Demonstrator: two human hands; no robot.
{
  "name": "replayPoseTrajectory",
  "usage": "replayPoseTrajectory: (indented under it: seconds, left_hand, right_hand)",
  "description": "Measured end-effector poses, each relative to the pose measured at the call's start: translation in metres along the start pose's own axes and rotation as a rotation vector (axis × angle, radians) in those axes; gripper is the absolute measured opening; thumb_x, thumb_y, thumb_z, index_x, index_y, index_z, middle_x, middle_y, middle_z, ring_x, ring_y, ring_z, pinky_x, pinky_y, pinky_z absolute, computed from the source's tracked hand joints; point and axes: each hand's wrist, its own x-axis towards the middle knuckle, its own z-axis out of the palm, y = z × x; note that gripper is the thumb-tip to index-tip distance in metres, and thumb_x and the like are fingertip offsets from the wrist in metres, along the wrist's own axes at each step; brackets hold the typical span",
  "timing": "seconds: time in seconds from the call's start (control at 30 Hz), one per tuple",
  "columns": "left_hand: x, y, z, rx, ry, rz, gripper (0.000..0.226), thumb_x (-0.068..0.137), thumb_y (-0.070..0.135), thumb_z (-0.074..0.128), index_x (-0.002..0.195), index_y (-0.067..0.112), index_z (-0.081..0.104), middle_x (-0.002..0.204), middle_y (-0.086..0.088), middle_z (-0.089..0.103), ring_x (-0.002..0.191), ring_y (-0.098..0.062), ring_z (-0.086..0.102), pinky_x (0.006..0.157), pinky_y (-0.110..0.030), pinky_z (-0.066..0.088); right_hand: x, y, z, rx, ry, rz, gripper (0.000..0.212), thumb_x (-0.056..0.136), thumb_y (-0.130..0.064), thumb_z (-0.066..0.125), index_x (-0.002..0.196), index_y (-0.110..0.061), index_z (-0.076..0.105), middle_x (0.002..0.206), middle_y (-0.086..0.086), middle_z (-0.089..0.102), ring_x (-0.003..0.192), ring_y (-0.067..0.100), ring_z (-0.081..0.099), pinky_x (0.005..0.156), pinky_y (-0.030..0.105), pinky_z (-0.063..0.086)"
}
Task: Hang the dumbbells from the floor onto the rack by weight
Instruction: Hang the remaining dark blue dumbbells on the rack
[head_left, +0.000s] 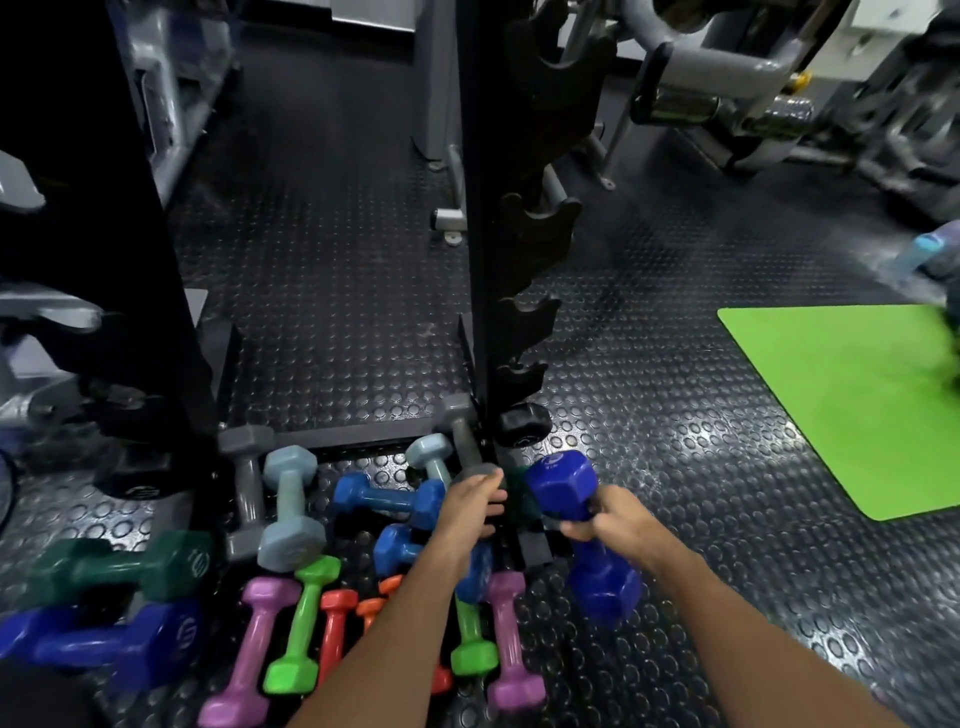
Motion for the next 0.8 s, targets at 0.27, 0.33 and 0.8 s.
replayPoseTrajectory:
  seconds: [0.27,0.33,0.8]
  left_hand:
    - [-0.033,-0.023,0.048,-0.240,-0.413,-0.083,0.060,0.079,0.040,0.083,0.128,0.017,0.058,0.123,-0.003,0.073,0.109,-0.021,0.070,0.098,-0.043,0.052]
    - [-0.034,-0.021,0.058,-0.418,-0.395,-0.042,0.066,0.076,0.025,0.086,0.132,0.008,0.055,0.126,-0.012,0.072,0.116,-0.029,0.069,0.106,-0.050,0.050]
    - [0.001,0.049,0.109,-0.756,-0.114,0.020,0.078,0.066,0.034,0.093,0.128,-0.002,0.062,0.114,-0.024,0.074,0.096,-0.029,0.069,0.079,-0.039,0.057]
  right_hand:
    - [0.006,-0.059,-0.034,0.328,0.211,-0.052,0.017,0.091,-0.018,0.076,0.101,-0.006,0.071,0.098,0.016,0.077,0.090,0.029,0.073,0.083,0.049,0.058]
    - [0.010,-0.069,-0.038,0.405,0.266,-0.053,0.023,0.089,-0.021,0.078,0.104,-0.004,0.070,0.097,0.014,0.078,0.087,0.027,0.075,0.071,0.044,0.062]
    - [0.072,-0.110,-0.076,0.674,0.335,0.055,0.012,0.089,-0.015,0.076,0.089,-0.007,0.068,0.074,0.008,0.063,0.058,0.019,0.058,0.054,0.027,0.048]
